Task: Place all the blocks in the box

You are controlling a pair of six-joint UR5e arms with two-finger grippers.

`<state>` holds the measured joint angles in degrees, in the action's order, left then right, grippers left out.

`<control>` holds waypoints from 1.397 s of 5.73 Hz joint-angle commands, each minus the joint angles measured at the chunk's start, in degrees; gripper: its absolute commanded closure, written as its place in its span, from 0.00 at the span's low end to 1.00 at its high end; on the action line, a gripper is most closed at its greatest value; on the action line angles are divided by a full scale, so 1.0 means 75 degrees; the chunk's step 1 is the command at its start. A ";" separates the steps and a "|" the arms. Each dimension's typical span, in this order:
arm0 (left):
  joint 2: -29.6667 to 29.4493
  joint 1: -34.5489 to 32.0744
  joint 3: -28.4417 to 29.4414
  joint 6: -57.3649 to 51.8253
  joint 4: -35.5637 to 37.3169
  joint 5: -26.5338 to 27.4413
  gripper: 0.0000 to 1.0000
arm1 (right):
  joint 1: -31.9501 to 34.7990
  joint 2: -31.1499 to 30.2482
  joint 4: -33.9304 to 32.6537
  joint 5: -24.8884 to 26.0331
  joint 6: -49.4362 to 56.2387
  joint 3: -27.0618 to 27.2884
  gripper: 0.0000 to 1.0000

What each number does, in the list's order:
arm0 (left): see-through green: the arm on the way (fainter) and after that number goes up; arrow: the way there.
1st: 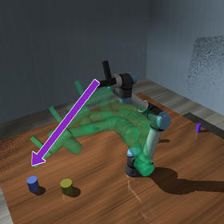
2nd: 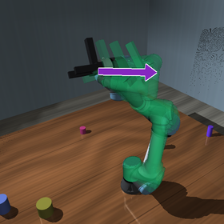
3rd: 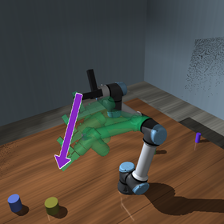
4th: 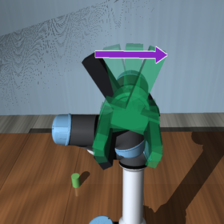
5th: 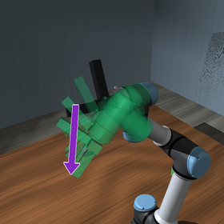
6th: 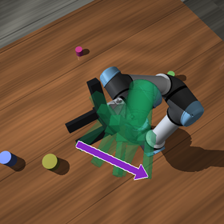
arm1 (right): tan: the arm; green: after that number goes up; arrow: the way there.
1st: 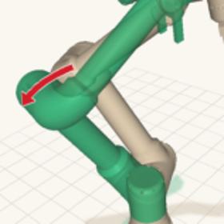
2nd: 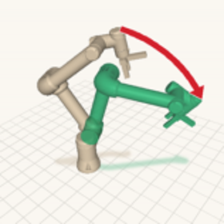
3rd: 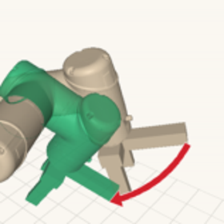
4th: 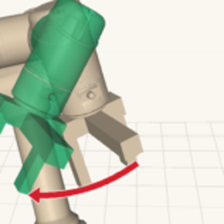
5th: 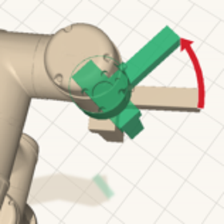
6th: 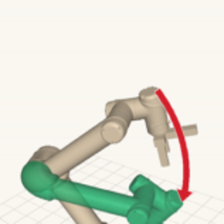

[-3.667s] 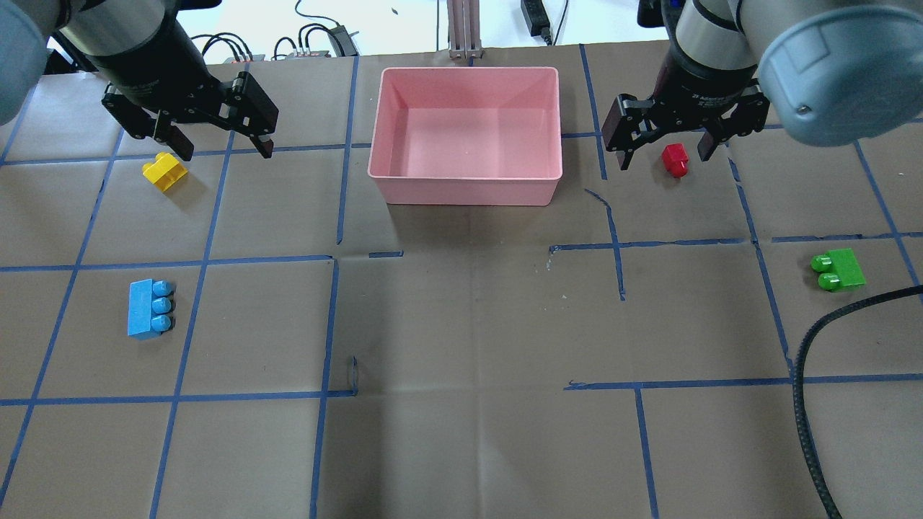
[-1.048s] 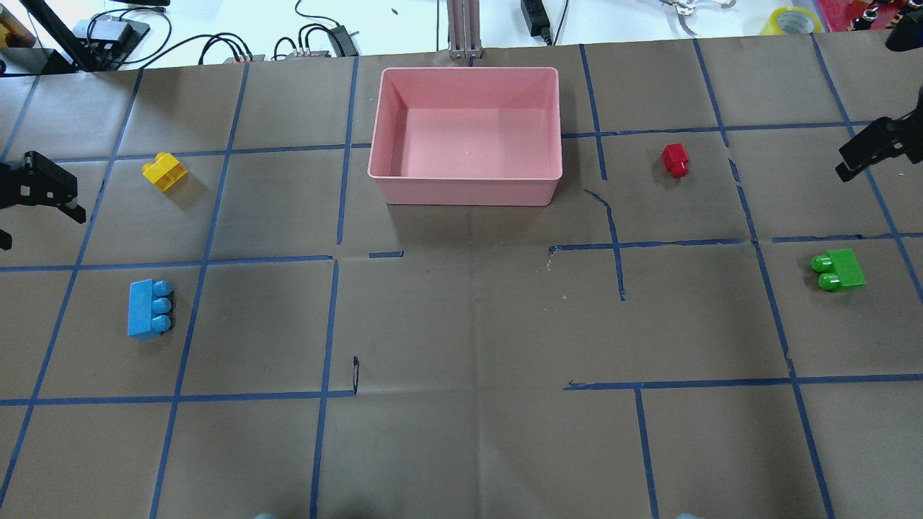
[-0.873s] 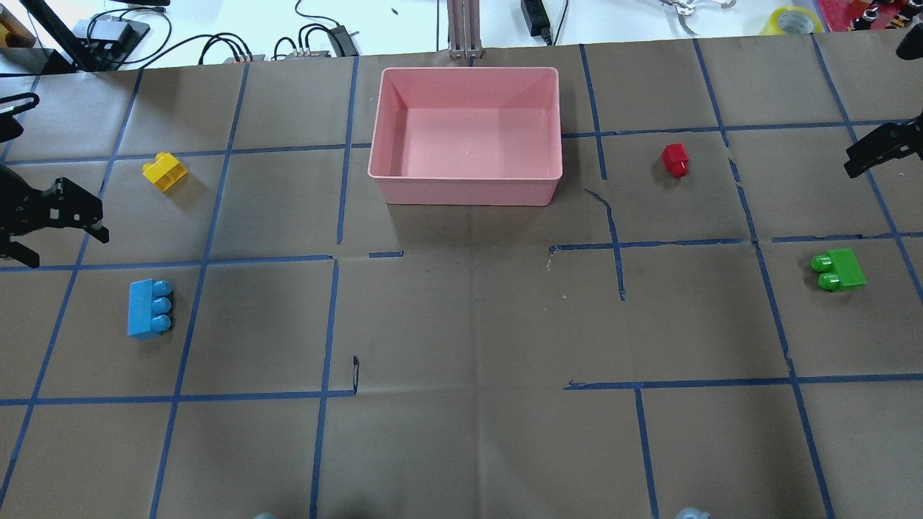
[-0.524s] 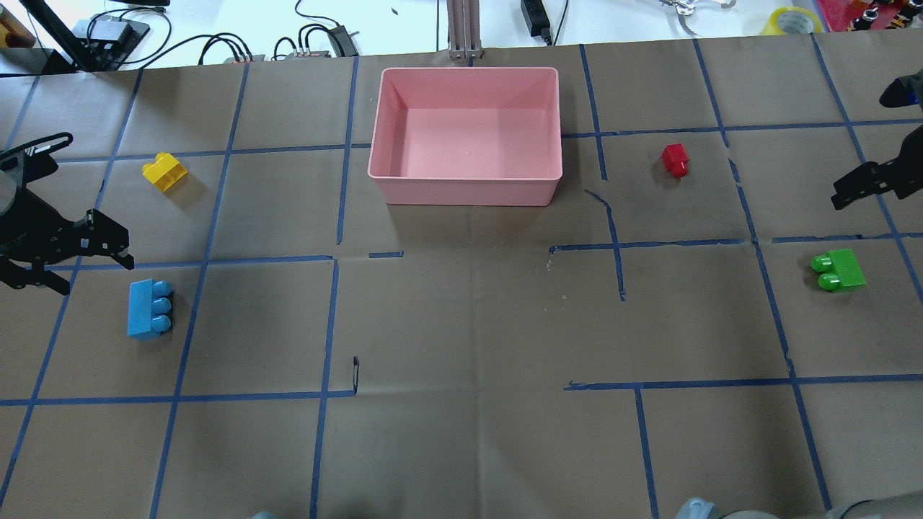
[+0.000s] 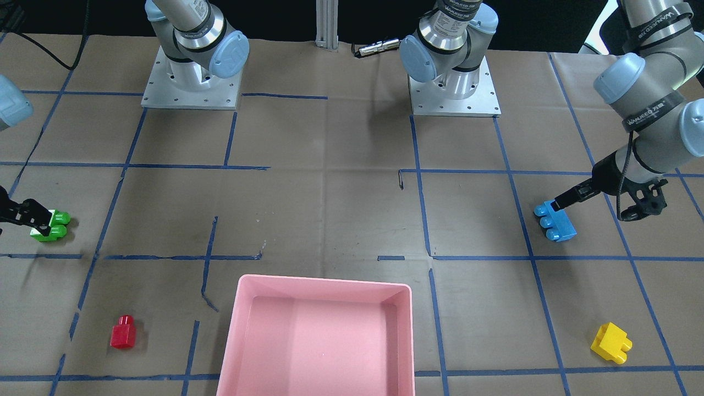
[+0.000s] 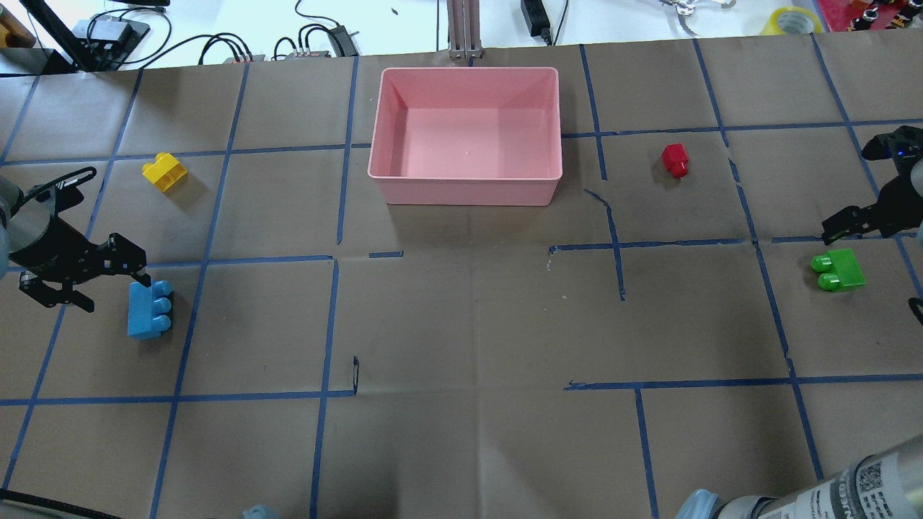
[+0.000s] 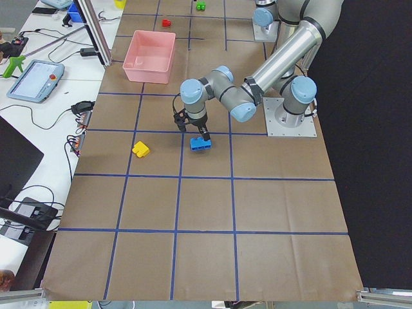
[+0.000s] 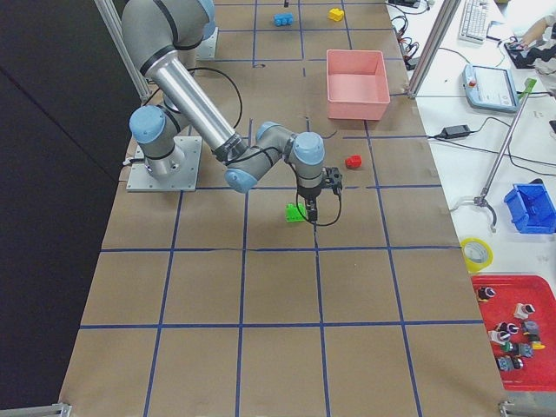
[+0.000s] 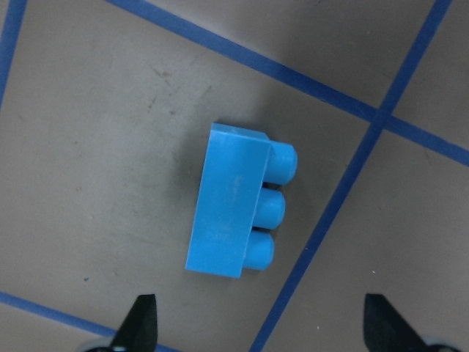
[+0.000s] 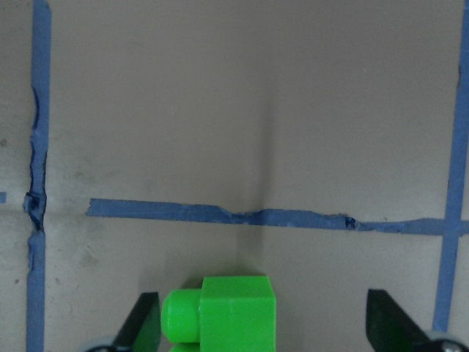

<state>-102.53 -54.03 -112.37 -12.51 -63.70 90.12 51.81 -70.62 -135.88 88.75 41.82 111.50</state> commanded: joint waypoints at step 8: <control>-0.0919 -0.0190 -0.0814 -0.0827 0.2833 -0.0016 0.07 | 0.0005 0.0134 -0.0117 0.0214 -0.0326 0.0520 0.01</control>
<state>-109.60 -55.53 -118.03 -17.41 -42.71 89.86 51.85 -69.62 -136.75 90.35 39.27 115.19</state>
